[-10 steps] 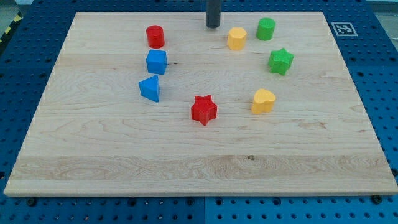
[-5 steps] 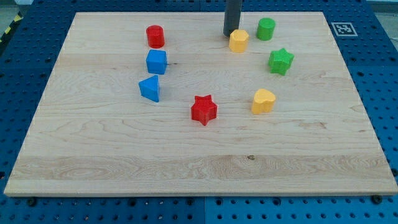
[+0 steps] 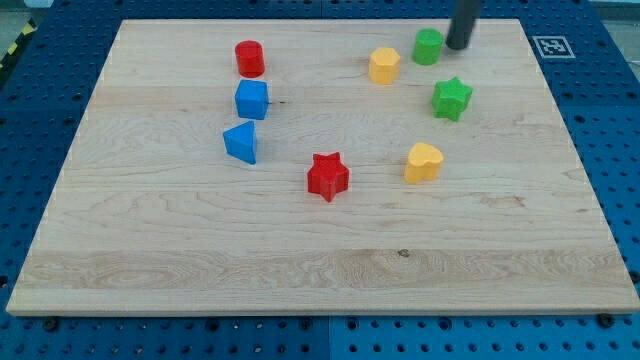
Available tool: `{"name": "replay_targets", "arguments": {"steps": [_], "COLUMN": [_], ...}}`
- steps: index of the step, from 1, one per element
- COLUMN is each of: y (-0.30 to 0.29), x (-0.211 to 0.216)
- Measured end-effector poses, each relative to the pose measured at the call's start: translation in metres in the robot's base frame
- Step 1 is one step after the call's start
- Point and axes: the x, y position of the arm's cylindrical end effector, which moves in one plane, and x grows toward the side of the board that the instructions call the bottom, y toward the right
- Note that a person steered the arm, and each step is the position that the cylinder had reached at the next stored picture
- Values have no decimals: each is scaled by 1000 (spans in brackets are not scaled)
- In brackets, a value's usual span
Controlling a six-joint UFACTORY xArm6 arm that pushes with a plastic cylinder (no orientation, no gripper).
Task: Place the green star in between the yellow blocks in a vertical line
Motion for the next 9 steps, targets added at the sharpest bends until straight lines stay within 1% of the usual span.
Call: {"name": "replay_targets", "arguments": {"steps": [1, 2, 4, 6, 9], "y": [30, 22, -13, -54, -82], "x": [52, 57, 88, 95, 110]}}
